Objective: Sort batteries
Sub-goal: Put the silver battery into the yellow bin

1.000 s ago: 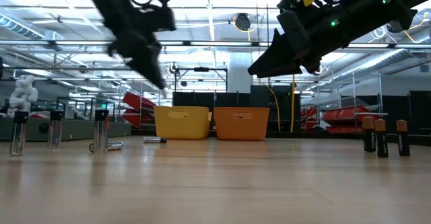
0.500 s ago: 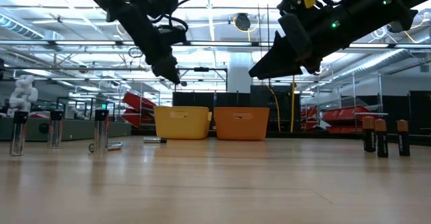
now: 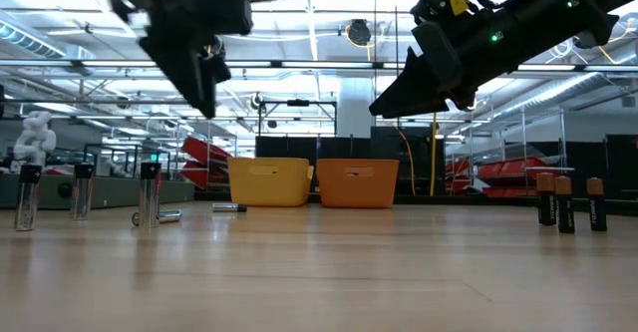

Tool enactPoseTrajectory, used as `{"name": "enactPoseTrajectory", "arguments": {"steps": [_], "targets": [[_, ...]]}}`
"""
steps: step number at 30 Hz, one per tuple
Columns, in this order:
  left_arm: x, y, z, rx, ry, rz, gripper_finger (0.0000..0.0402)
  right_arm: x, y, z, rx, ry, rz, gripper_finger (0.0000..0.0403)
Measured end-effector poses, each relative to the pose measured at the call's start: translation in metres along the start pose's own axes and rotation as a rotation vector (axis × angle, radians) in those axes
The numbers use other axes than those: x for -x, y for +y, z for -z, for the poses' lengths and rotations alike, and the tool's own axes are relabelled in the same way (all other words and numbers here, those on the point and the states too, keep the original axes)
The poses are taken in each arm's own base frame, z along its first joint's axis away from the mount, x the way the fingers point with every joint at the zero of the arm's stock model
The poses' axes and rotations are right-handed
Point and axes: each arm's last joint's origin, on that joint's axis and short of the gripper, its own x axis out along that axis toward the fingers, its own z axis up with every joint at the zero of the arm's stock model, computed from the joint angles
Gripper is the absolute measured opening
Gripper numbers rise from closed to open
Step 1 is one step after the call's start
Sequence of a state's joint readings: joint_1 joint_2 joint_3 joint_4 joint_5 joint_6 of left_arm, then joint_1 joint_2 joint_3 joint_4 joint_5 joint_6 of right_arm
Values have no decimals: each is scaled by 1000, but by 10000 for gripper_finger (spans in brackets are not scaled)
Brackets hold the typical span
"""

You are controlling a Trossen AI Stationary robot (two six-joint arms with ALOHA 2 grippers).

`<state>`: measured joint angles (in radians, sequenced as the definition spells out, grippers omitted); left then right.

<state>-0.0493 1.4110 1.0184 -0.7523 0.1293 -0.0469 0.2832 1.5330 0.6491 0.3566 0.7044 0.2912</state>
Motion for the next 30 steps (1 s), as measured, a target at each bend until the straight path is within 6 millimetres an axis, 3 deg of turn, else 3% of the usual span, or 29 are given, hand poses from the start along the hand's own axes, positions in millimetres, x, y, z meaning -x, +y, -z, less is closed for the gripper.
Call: {"name": "enactPoseTrajectory", "arguments": {"steps": [6,11,21,30], "targets": [[-9,-52,9,-81,14,-28,182,0,0,0,-9,-2,-3,212],[-9,-75,17,-69,25,-50,182,0,0,0,-14,-3,-3,212],[-7,-72,41,14,217,-194,182,0,0,0,-14,-3,-3,212],[-37,-64,67,25,256,-142,182,0,0,0,-12,-3,-3,212]]}}
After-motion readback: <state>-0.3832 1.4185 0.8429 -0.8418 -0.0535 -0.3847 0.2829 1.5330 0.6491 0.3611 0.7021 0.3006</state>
